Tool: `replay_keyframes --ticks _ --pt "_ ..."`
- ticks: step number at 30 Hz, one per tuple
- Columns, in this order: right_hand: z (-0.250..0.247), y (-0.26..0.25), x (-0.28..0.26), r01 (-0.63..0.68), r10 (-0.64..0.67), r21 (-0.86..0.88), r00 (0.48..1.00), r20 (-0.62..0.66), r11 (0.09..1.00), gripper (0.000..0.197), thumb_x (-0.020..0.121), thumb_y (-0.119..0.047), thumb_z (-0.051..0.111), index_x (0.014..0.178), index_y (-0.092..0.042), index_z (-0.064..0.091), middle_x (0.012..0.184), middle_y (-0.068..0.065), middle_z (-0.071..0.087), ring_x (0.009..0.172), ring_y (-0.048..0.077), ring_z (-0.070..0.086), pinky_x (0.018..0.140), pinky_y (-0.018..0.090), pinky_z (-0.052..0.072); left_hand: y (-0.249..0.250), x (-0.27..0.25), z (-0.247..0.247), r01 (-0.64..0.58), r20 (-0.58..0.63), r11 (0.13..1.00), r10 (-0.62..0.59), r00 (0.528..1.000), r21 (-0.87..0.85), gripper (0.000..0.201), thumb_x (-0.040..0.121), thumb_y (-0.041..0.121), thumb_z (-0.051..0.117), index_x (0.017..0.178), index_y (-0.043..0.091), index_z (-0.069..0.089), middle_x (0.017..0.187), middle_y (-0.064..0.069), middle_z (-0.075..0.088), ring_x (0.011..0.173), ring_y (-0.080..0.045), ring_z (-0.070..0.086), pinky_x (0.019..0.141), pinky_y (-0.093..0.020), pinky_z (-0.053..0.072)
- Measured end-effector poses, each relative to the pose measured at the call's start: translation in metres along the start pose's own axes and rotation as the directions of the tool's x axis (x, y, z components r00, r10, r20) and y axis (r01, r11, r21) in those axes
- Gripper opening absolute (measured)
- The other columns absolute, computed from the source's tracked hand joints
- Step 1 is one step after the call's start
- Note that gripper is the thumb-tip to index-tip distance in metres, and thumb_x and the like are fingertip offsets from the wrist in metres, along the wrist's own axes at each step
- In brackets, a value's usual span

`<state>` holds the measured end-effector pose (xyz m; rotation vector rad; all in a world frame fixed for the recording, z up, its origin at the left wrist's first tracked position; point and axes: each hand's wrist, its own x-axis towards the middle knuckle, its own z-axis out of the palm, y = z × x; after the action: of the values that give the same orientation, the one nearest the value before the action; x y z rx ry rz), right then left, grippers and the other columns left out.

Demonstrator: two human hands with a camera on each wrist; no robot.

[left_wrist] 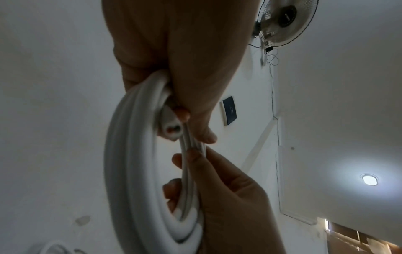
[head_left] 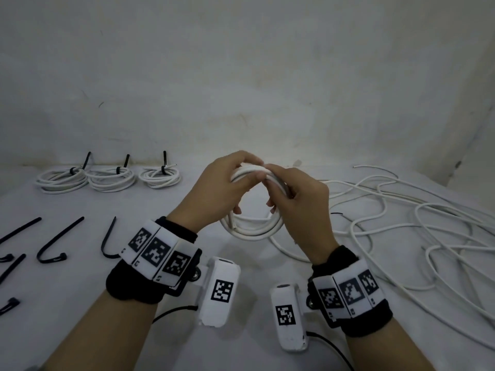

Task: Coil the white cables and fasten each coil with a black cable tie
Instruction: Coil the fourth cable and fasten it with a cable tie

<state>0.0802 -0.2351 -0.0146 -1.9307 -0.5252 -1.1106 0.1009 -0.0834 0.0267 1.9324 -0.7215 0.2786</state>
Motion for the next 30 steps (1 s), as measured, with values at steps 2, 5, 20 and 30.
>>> replay_keyframes --ticks 2,5,20,30 --pt "0.001 0.0 0.0 0.015 -0.015 0.005 1.0 0.0 1.0 0.02 0.09 -0.006 0.063 0.109 -0.008 0.07 0.074 0.005 0.064 0.057 0.011 0.06 0.052 0.013 0.049 0.002 -0.001 -0.002 -0.013 0.028 0.999 0.012 1.0 0.033 0.019 0.094 0.03 0.054 0.092 0.016 0.065 0.051 0.017 0.055 0.039 -0.005 0.05 0.039 -0.019 0.042" --pt "0.002 -0.002 -0.001 -0.014 0.012 0.069 1.0 0.016 0.998 0.021 0.09 -0.007 0.063 0.11 -0.011 0.069 0.077 0.006 0.066 0.058 0.011 0.063 0.053 0.018 0.052 0.002 -0.001 -0.002 0.007 -0.018 1.0 -0.007 1.0 0.013 0.028 0.093 0.039 0.051 0.083 0.016 0.064 0.042 0.015 0.051 0.032 -0.006 0.046 0.038 -0.018 0.037" --pt "-0.031 0.002 0.014 -0.38 0.301 0.122 0.858 0.416 0.917 0.027 0.091 0.006 0.051 0.089 -0.011 0.074 0.063 -0.011 0.064 0.056 0.004 0.052 0.058 0.019 0.044 -0.002 0.005 -0.012 0.095 -0.125 0.946 -0.139 0.982 -0.31 0.026 0.095 0.032 0.052 0.075 0.019 0.062 0.044 0.01 0.033 0.037 -0.009 0.03 0.037 -0.019 0.033" --pt "-0.031 -0.001 0.015 -0.429 0.33 0.379 0.895 0.299 0.82 0.027 0.1 -0.007 0.041 0.104 -0.012 0.067 0.074 -0.001 0.065 0.054 0.012 0.05 0.052 0.022 0.042 -0.001 0.004 -0.018 0.088 -0.128 0.95 -0.131 0.983 -0.298 0.027 0.094 0.03 0.054 0.071 0.017 0.059 0.051 0.001 0.03 0.037 -0.009 0.029 0.038 -0.018 0.031"
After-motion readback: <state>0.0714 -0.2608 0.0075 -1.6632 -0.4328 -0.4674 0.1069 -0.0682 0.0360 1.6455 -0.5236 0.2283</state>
